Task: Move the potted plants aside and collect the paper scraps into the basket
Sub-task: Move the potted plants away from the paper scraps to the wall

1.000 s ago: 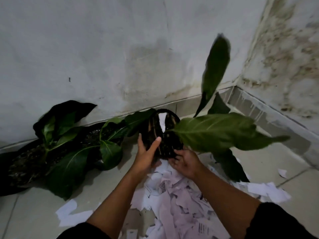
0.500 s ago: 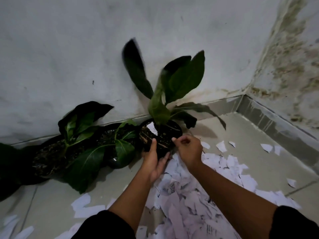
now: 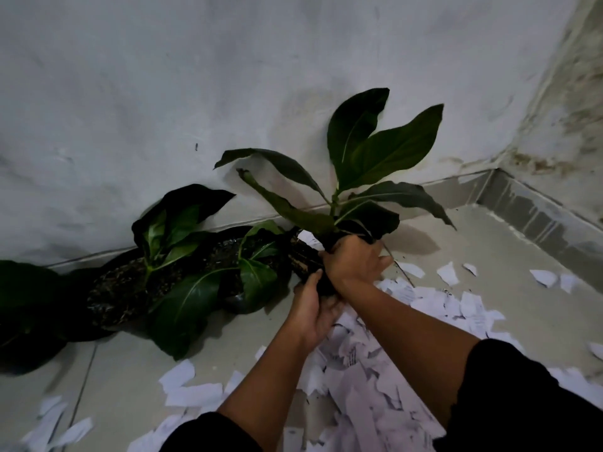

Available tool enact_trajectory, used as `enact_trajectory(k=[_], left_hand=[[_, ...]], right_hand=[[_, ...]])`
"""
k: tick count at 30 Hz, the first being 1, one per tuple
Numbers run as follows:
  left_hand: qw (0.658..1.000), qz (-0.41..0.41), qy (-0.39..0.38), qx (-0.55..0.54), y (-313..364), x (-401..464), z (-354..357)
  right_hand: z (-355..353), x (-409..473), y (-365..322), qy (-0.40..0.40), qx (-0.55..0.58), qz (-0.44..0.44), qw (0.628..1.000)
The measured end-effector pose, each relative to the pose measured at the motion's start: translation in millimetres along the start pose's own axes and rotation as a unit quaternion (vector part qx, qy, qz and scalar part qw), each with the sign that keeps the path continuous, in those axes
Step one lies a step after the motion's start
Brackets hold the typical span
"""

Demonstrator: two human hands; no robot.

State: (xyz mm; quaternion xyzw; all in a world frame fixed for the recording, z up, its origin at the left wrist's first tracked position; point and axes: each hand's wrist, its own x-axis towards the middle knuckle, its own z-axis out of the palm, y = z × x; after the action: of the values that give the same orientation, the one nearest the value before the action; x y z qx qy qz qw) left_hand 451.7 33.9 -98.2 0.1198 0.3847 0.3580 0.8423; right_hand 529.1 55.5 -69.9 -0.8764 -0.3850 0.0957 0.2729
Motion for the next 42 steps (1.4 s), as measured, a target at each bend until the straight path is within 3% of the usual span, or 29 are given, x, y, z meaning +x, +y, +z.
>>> enact_trajectory(k=[8,12,16,19,21,24,27,29,30,31,33,34,36,38,39,40,42], left_hand=[[1.0,0.017,0.001,-0.001,-2,0,2],[0.999,0.031,-0.004,-0.016,-2,1,4],[0.999,0.044,0.0,-0.026,0,4,4],[0.998,0.032,0.005,-0.06,2,8,7],[0.997,0.038,0.014,-0.059,5,11,7],[0.999,0.042,0.007,-0.019,10,12,1],[0.991,0.025,0.01,0.129,7,9,-8],[0.953,0.053,0.084,0.285,4,7,-18],[0.903,0.085,0.099,0.41,2,6,-27],[0.81,0.111,0.1,0.568,0,6,-37],[0.636,0.137,0.062,0.757,-4,3,-56],[0.6,0.119,0.044,0.79,-8,3,-65],[0.559,0.066,-0.014,0.826,-16,-5,-75],[0.52,0.067,-0.107,0.845,-20,-12,-79],[0.524,0.075,-0.139,0.837,-19,-15,-79],[0.551,0.084,-0.155,0.815,-16,-21,-79],[0.588,0.121,-0.136,0.788,-8,-32,-78]], right_hand=[[9,9,1,0.021,0.026,-0.003,0.999],[6,7,3,0.033,0.063,-0.049,0.996],[-8,4,19,0.091,0.201,-0.103,0.97],[-27,3,40,0.135,0.326,-0.028,0.935],[-33,4,59,0.141,0.319,0.028,0.937],[-33,2,90,0.079,0.248,0.037,0.965],[-31,-2,110,-0.076,0.165,-0.017,0.983],[-29,-5,112,-0.177,0.078,-0.056,0.98],[-27,-6,111,-0.203,0.045,-0.067,0.976],[-24,-6,111,-0.217,0.023,-0.074,0.973],[-21,-6,106,-0.215,-0.012,-0.09,0.972],[-17,-6,105,-0.202,-0.034,-0.101,0.973],[-7,-8,103,-0.213,-0.091,-0.143,0.962],[5,-16,103,-0.296,-0.129,-0.177,0.93],[9,-21,102,-0.321,-0.148,-0.187,0.917],[12,-25,100,-0.319,-0.17,-0.196,0.911],[10,-29,93,-0.276,-0.216,-0.219,0.911]])
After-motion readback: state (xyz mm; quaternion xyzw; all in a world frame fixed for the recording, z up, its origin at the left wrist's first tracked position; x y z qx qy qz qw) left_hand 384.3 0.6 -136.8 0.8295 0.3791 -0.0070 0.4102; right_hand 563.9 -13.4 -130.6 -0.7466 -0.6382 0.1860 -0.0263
